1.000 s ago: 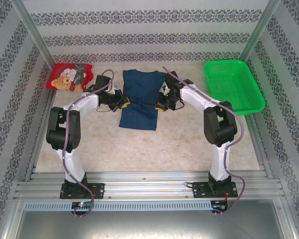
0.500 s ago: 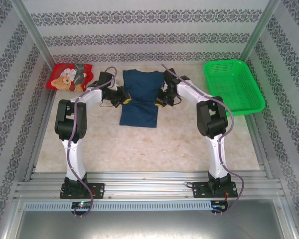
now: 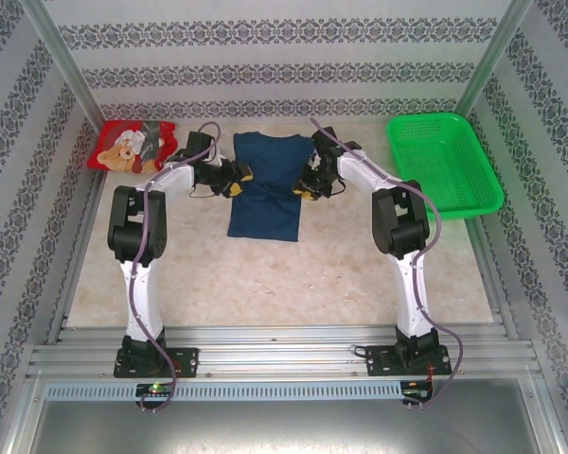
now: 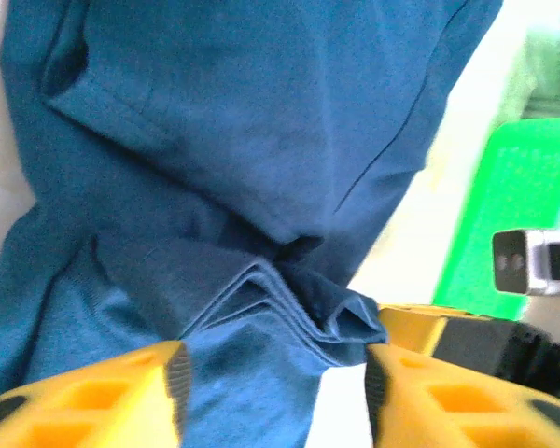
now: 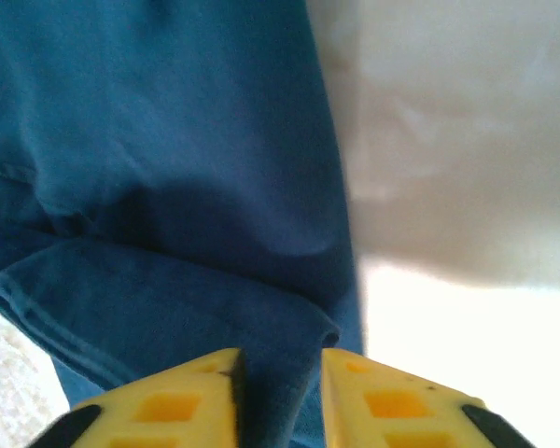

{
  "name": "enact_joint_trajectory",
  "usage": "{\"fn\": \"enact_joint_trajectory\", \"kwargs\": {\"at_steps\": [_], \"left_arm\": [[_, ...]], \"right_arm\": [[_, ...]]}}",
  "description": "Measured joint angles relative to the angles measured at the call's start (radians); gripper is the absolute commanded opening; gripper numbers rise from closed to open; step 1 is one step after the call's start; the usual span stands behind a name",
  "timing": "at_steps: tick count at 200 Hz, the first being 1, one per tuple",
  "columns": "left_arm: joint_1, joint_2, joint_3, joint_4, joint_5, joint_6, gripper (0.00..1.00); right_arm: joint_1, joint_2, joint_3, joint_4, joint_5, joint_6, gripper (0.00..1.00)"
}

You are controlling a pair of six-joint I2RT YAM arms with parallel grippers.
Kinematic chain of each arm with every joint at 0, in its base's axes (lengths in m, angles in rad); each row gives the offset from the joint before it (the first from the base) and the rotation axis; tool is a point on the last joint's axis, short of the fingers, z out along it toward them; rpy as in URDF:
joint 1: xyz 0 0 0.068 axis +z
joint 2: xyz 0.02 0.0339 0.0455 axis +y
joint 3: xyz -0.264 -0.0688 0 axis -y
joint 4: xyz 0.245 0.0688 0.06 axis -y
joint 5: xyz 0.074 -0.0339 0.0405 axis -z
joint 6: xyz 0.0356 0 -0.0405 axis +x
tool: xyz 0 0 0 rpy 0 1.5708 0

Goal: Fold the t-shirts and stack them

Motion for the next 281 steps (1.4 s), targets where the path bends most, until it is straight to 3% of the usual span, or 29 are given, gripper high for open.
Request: {"fn": "enact_joint_trajectory", "kwargs": {"at_steps": [22,57,95,124,150,220,281], "left_arm": [[0.021,-0.043,-0.004,0.041,-0.002,-0.034,0.71],[0.038,-0.202,-0.025,0.046,-0.011,-0.01,0.74],[0.038,-0.429,-0.271,0.018,-0.034,0.089,0.73],[0.038,-0.466,-0.512,0.008,-0.029,0.117,0.7],[0.036,-0.459,-0.661,0.011,-0.023,0.105,0.68],[0.027,-0.404,-0.682,0.169,-0.006,0.051,0.64],[0.011,-0.35,-0.681,0.18,-0.021,0.034,0.56]], "right_arm": [[-0.006,-0.076,-0.054,0.056,0.003,-0.001,0.51],[-0.011,-0.326,-0.206,0.127,0.0,0.002,0.52],[0.037,-0.509,-0.483,0.238,-0.032,0.045,0.53],[0.138,-0.486,-0.674,0.295,-0.045,0.104,0.54],[0.19,-0.443,-0.74,0.334,-0.054,0.149,0.53],[0.192,-0.405,-0.747,0.418,-0.052,0.195,0.53],[0.174,-0.371,-0.731,0.42,-0.044,0.201,0.52]]}}
